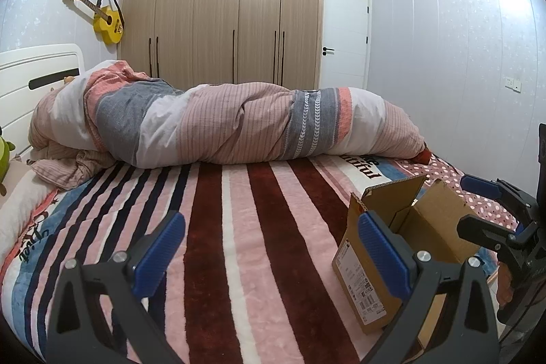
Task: Organize rigid objects
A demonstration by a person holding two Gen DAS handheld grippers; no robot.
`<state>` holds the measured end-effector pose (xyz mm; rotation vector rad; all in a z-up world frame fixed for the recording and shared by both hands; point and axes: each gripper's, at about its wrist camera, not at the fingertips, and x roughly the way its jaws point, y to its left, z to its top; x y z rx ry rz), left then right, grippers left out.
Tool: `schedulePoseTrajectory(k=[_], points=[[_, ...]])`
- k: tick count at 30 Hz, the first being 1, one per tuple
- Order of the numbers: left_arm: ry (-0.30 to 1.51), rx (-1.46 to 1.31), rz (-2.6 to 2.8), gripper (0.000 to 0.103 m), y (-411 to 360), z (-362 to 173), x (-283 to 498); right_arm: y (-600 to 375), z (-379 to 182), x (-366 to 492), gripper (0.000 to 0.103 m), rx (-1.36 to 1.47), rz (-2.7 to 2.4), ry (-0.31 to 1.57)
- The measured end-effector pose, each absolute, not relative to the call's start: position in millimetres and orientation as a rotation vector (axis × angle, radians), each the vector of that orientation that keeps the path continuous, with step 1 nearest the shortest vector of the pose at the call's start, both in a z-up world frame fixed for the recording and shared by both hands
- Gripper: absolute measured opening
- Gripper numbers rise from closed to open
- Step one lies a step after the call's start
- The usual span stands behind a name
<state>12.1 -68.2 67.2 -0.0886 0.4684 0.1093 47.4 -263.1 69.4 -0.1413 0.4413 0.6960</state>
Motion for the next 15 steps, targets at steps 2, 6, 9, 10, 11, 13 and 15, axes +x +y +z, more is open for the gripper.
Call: schedulePoseTrajectory(k=[2, 6, 9, 10, 11, 13, 15], points=[[0.468, -0.088, 0.11, 0.101, -68.8, 67.1, 11.9, -263.3, 69.3, 46.9, 0.103, -0.143, 0.694, 0.44], [0.467, -0.088, 0.11, 0.101, -68.9, 67.1, 11.9, -263.9, 69.2, 47.5, 0.103, -0.141, 0.697, 0.441], [0.468, -0.088, 0.11, 0.101, -69.2, 67.0, 11.9, -263.9, 69.2, 47.5, 0.103, -0.142, 0.696, 0.44], [0.468, -0.088, 0.11, 0.101, -69.3, 67.0, 11.8, -263.9, 69.2, 47.5, 0.103, -0.142, 0.696, 0.44], [0.467, -0.088, 0.111, 0.101, -69.6, 67.0, 11.8, -264.1, 69.1, 47.6, 0.103, -0.141, 0.697, 0.44], [0.467, -0.088, 0.111, 0.101, -69.8, 67.0, 11.8, -263.9, 69.0, 48.0, 0.103, -0.14, 0.697, 0.44], [0.468, -0.088, 0.112, 0.101, -70.3, 67.0, 11.8, -263.7, 69.2, 46.6, 0.103, -0.139, 0.694, 0.441]])
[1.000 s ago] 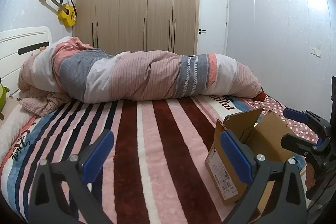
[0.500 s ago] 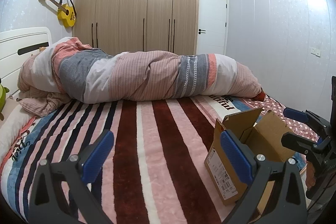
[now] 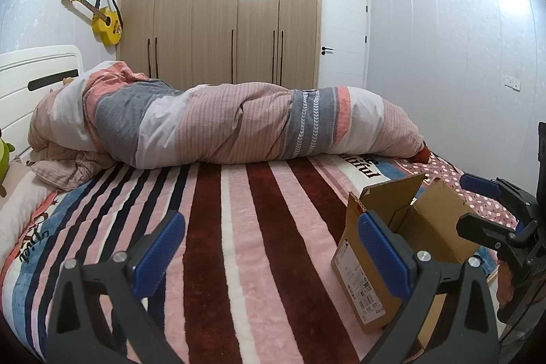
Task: Organize rigid objects
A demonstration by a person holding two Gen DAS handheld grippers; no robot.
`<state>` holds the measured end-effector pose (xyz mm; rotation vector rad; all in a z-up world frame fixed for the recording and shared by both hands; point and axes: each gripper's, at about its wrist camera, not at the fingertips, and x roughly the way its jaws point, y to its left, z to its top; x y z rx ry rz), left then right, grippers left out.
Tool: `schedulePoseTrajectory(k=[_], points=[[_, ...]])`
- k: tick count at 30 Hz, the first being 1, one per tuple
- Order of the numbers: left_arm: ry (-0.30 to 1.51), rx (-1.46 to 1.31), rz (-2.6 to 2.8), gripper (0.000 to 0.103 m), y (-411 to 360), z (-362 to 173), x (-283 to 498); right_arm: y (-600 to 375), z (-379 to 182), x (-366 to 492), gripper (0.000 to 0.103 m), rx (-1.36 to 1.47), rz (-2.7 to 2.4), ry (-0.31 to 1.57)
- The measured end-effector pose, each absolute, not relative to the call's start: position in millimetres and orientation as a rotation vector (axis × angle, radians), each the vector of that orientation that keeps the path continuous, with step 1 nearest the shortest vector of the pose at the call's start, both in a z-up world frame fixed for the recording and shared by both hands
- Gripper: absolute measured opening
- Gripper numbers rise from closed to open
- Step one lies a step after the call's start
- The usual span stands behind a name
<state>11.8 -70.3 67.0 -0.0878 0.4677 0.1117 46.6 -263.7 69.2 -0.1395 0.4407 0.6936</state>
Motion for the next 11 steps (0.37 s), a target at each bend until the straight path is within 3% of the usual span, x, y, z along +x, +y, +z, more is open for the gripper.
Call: schedulePoseTrajectory(k=[11], points=[[0.47, -0.079, 0.105, 0.101, -71.5, 66.9, 12.7, -264.0, 69.1, 46.8, 0.103, -0.14, 0.693, 0.441]])
